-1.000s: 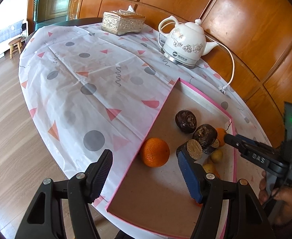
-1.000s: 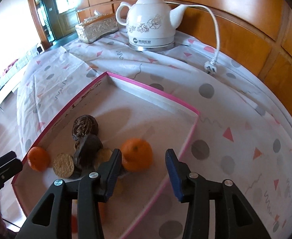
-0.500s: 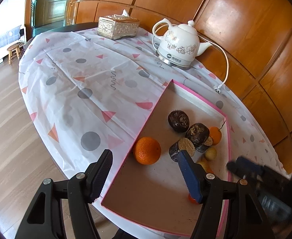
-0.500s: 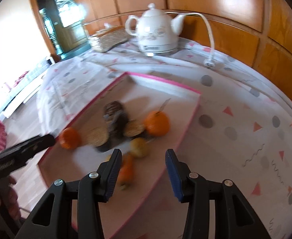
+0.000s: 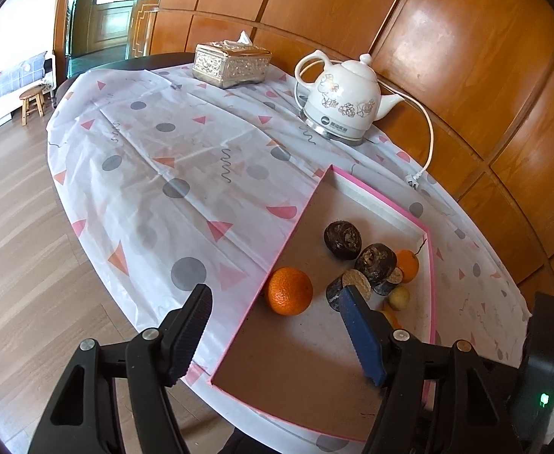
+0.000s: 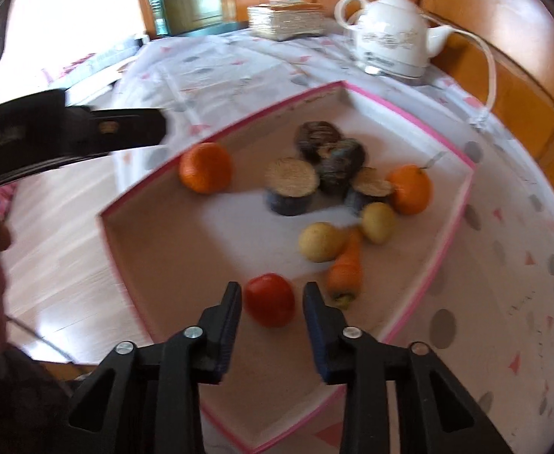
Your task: Organize fruits
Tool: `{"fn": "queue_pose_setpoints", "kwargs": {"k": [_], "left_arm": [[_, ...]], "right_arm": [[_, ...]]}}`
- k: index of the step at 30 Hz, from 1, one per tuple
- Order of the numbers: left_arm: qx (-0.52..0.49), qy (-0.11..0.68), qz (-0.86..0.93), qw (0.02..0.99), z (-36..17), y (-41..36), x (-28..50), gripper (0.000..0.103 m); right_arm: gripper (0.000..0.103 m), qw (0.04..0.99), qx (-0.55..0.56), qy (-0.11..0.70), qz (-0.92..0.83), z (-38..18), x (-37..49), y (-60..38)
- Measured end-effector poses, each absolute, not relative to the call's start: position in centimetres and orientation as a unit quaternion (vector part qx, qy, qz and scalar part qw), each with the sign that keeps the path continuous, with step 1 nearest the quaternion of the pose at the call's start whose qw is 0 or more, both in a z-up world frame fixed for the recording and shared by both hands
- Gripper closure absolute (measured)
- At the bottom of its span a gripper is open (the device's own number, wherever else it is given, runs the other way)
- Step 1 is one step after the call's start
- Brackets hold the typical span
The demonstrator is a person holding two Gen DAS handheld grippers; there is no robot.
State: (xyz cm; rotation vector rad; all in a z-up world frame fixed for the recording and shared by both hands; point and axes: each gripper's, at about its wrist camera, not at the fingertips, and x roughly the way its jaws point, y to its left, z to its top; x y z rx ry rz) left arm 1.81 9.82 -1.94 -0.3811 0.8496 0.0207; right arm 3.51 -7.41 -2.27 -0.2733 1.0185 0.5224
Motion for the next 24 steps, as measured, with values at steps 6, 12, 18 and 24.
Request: {"fn": "queue_pose_setpoints", "kwargs": {"k": [6,12,18,24], "left_arm": [[-0.172,0.402,0.013,0.899,-1.5,9.4,1.5,0.031],[-0.125,0.358,0.018,0.925,0.4,8.1,0.4,0.021],[-0.089,0.333,0.006,0.939,1.5,6.4,-0.5,0.015],[-0.075,0.318,0.001,0.945,2.2,5.5,-1.3,0.004]], "right_arm": [[0.070,0.857,-0.071,0.467,0.205,-0.8,4.4,-10.1],[0.069,0.873,-0.028,0.448,0.191,0.4,3.5,-11.2],[0.067,0.892,0.008,0.428,0.147,1.7,2.2,-12.8],[0.067,0.903,0.021,0.414,0.115,2.0,1.2,-14.1]]}}
